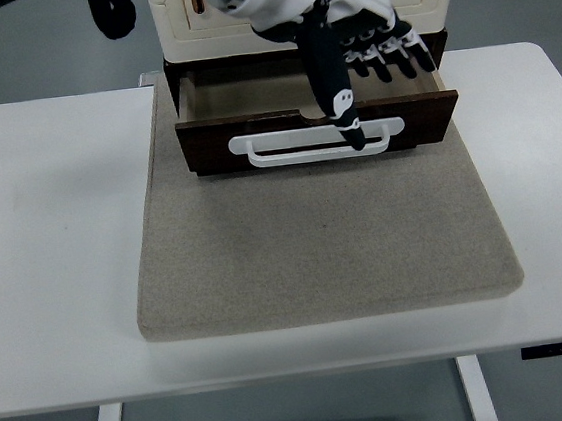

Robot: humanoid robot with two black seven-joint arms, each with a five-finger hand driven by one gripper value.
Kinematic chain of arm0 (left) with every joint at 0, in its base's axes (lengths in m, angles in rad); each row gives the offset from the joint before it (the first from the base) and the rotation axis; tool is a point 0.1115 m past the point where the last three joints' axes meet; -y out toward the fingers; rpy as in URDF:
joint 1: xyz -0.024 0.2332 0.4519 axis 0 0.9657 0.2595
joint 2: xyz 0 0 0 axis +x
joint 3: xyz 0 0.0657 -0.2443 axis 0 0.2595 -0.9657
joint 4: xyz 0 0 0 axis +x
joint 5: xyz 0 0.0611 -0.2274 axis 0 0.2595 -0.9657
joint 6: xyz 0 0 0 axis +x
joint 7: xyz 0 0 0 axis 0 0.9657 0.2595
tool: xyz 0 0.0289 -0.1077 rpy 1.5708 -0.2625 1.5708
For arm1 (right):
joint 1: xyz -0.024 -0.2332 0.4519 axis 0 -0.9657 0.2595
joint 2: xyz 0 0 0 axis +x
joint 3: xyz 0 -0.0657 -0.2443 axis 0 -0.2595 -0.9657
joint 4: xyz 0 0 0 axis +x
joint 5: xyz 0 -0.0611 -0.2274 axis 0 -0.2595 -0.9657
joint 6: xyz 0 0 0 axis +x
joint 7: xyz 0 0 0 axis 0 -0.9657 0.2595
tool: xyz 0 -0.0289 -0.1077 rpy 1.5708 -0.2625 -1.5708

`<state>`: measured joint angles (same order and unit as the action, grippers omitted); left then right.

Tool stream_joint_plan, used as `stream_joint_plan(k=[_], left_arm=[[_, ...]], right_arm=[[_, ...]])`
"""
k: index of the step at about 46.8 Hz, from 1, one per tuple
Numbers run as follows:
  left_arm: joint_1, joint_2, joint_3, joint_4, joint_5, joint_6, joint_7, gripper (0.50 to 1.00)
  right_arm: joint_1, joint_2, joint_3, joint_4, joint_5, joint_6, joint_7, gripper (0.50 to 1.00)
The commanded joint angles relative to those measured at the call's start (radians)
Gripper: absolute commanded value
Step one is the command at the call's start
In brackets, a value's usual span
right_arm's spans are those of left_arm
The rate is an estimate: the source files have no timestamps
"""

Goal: Open the drawer under the combination cabinet

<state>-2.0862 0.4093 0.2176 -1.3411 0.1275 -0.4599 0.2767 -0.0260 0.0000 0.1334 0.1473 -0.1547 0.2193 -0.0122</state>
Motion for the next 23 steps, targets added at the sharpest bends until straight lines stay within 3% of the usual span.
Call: stream_joint_plan(k=[1,14,23], left_arm=[[0.001,0.014,-0.075,0.023,-0.003,0.001,-0.002,1.000],[0.066,0.055,-0.358,0.180,-0.011,0.010,-0.005,1.000],[0.224,0.097,-0.659,0.267,0.004,0.010,-0.005,1.000]], right_arm=[[0.000,0.000,0.000,0.000,0.000,0.000,0.000,0.926],[0.000,0.000,0.000,0.000,0.000,0.000,0.000,0.926],[0.000,0.000,0.000,0.000,0.000,0.000,0.000,0.926]])
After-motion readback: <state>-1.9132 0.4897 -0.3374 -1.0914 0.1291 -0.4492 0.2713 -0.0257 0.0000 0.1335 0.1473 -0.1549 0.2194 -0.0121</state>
